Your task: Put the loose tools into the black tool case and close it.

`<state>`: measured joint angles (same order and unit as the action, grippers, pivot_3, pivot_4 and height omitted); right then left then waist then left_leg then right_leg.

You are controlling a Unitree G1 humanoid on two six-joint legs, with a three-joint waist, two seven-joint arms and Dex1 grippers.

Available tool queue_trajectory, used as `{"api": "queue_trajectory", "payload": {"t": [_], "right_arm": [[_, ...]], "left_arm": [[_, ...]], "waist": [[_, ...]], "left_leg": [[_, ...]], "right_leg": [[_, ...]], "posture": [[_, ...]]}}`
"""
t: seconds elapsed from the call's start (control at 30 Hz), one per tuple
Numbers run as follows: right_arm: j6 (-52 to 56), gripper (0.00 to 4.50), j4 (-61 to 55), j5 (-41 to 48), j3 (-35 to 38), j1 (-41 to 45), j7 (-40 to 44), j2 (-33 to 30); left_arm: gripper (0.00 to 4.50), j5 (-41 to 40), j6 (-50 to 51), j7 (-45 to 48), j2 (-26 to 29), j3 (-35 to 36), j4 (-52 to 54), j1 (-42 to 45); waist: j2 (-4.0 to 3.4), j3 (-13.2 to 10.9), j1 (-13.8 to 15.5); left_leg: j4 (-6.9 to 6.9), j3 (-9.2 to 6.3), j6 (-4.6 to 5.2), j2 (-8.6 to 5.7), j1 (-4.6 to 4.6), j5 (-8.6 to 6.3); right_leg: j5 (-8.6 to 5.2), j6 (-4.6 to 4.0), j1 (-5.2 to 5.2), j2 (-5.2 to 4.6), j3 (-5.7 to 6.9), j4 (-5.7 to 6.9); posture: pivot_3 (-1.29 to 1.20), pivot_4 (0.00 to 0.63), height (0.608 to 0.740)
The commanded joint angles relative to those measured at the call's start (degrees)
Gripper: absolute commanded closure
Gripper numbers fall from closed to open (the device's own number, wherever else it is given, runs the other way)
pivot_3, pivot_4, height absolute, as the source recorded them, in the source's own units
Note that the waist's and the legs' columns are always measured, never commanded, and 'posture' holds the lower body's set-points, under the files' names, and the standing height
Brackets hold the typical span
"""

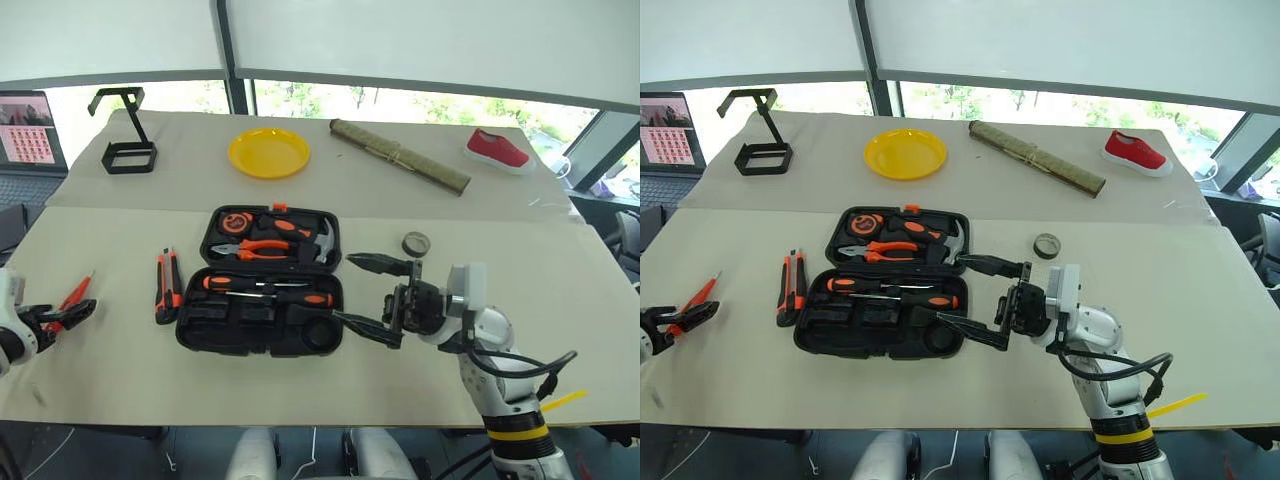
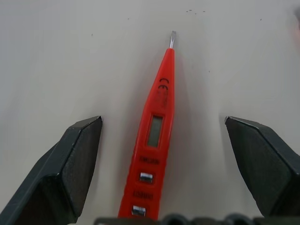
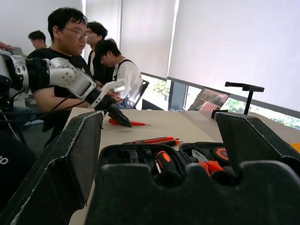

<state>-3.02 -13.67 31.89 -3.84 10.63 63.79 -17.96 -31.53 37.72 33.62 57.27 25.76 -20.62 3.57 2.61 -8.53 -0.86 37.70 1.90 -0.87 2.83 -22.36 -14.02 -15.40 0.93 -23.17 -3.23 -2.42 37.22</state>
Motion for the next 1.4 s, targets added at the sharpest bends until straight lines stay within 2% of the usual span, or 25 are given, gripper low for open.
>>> {"api": "queue_trajectory", "payload": {"t": [0.03,0.27,0.37,0.43,0.53,0.67,0.77,0.8,0.87,0.93,1.07,1.3,1.4], "right_arm": [[-2.7,0.0,-0.7,-0.3,0.7,-0.2,0.1,-0.1],[-4.5,0.0,-0.3,-0.5,0.8,-1.8,0.5,-0.9],[-5.0,0.0,-0.5,-0.7,1.5,-2.4,0.4,-1.9],[-5.1,0.0,-0.9,-0.5,2.4,-3.2,0.5,-3.1],[-4.6,0.0,-2.1,0.2,3.7,-4.9,0.9,-5.5],[-3.9,0.0,-3.7,1.1,5.7,-8.4,2.5,-9.7],[-2.7,0.0,-4.7,1.5,6.4,-9.3,2.2,-11.9],[-2.4,0.0,-4.9,1.6,6.5,-9.4,2.1,-12.3],[-1.6,0.0,-6.0,1.7,6.4,-9.6,1.3,-12.8],[-0.8,0.0,-7.2,1.7,6.1,-9.9,0.6,-13.0],[0.6,0.0,-9.4,1.9,5.9,-10.7,-0.6,-13.3],[1.1,0.0,-10.5,1.4,5.7,-11.8,-1.6,-13.5],[1.1,0.0,-10.5,1.1,5.1,-11.6,-2.0,-13.1]], "left_arm": [[0.71,3.4,-1.1,2.9,0.0,-3.2,-1.2,0.5],[3.17,5.2,-4.0,5.8,-1.2,-1.2,-0.7,-1.5],[3.96,2.7,-11.9,10.3,-2.9,3.1,2.0,-0.5],[3.96,-0.8,-15.7,16.5,-4.0,5.1,6.4,0.4],[3.96,-2.6,-20.6,25.0,-4.2,3.4,12.6,1.8],[3.96,1.1,-24.8,37.7,-0.7,-7.6,20.4,3.8],[3.96,2.9,-24.5,42.2,-0.8,-15.8,22.4,9.5],[3.96,3.4,-24.3,42.8,-1.1,-17.5,22.4,11.1],[3.96,10.1,-28.9,45.4,-1.3,-24.2,18.8,15.9],[3.96,14.8,-33.1,46.4,-2.0,-28.0,13.6,19.8],[3.96,17.1,-37.1,49.3,-2.9,-30.5,7.9,23.2],[3.96,17.3,-37.2,54.9,-3.8,-33.1,6.2,25.6],[3.96,21.9,-38.3,53.2,-3.2,-35.0,4.3,26.5]], "waist": [[-0.16,-0.1,0.0],[-0.28,-0.1,0.2],[-0.28,-0.1,0.2],[-0.18,-0.1,0.3],[0.11,-0.1,0.8],[-0.03,-0.1,0.9],[-0.19,-0.2,0.9],[-0.19,-0.2,0.8],[-0.19,-0.2,0.5],[-0.2,-0.2,0.2],[-0.2,-0.2,-0.2],[-0.2,-0.2,0.4],[-0.2,-0.2,0.4]], "left_leg": [[0.0,0.02,0.0,-0.02,0.0,0.0],[0.0,0.04,0.0,-0.03,0.0,0.0],[0.0,0.04,0.0,-0.02,0.0,0.0],[0.02,0.03,0.0,-0.02,-0.06,0.0],[0.07,-0.04,-0.02,0.0,-0.18,0.01],[0.08,0.04,-0.02,-0.09,-0.18,0.01],[0.08,0.14,-0.01,-0.11,-0.15,0.02],[0.08,0.14,0.0,-0.1,-0.14,0.02],[0.1,0.12,0.0,-0.01,-0.15,0.02],[0.1,0.08,0.0,-0.01,-0.14,0.02],[0.1,0.08,0.02,-0.01,-0.18,0.01],[0.21,0.03,0.03,-0.04,-0.37,0.01],[0.22,0.02,0.03,-0.04,-0.37,0.01]], "right_leg": [[0.0,0.0,0.0,-0.03,0.0,0.01],[0.0,0.01,0.0,-0.09,-0.01,0.03],[0.0,0.01,-0.01,-0.09,-0.01,0.03],[0.0,0.01,-0.02,-0.1,0.02,0.03],[0.01,0.0,-0.06,-0.09,0.11,0.02],[0.05,0.08,-0.01,-0.18,0.02,-0.06],[0.04,0.1,0.0,-0.1,-0.06,-0.06],[0.04,0.1,0.0,-0.04,-0.07,-0.05],[0.05,0.1,-0.02,0.12,-0.13,-0.03],[0.04,0.1,-0.02,0.17,-0.13,-0.02],[0.04,0.1,-0.06,0.19,-0.19,-0.04],[0.04,0.16,-0.11,0.13,-0.12,-0.06],[0.04,0.16,-0.1,0.14,-0.12,-0.05]], "posture": [[0.0,0.15,0.74],[0.0,0.15,0.74],[0.0,0.15,0.74],[0.0,0.15,0.74],[0.0,0.15,0.74],[0.0,0.15,0.74],[0.0,0.15,0.74],[0.0,0.15,0.74],[0.0,0.15,0.74],[0.0,0.15,0.74],[0.0,0.15,0.74],[0.0,0.15,0.74],[0.0,0.15,0.74]]}}
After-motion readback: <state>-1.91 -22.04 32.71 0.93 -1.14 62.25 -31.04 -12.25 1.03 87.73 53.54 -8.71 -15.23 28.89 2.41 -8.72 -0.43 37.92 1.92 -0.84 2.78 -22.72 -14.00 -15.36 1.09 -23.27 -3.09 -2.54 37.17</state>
